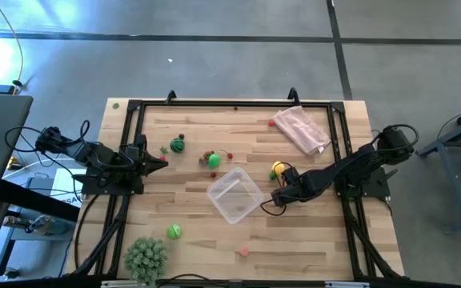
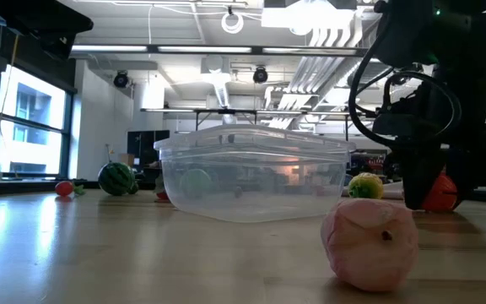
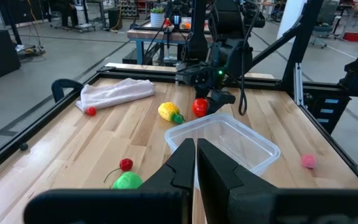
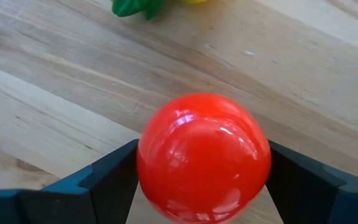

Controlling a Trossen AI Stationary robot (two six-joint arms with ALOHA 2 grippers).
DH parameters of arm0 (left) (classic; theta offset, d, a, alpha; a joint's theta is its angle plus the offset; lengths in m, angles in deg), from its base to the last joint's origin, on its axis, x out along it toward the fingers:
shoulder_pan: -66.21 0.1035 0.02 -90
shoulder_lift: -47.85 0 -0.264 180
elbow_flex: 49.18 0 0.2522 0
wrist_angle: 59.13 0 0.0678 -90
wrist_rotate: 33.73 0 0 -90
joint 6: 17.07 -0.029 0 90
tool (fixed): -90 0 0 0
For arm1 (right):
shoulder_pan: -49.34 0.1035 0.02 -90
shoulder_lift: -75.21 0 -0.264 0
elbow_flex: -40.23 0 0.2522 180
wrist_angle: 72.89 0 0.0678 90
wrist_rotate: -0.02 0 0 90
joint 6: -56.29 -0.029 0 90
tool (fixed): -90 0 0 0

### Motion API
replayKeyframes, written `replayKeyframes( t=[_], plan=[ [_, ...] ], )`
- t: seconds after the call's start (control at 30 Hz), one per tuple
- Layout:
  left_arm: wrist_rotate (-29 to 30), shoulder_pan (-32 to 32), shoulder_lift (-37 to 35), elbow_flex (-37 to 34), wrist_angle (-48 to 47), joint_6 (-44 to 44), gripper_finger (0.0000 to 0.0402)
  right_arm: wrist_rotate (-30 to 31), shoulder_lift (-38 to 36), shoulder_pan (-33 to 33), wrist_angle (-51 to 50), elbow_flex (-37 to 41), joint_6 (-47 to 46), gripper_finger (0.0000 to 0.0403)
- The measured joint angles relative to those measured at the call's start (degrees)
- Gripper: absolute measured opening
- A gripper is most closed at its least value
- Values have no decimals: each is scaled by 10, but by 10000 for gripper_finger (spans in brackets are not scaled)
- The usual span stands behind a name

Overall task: Pick and placing Produce into tupperware
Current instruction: Put the red tomato into the transparent container

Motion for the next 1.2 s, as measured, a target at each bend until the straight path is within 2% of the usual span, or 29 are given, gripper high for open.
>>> replayKeyframes(
  t=[0.37,1.2],
  plan=[
    [0,0,0,0,0,0,8,4,0,0,-4,1,2,253],
    [0,0,0,0,0,0,8,11,1,0,2,2,77,248]
  ],
)
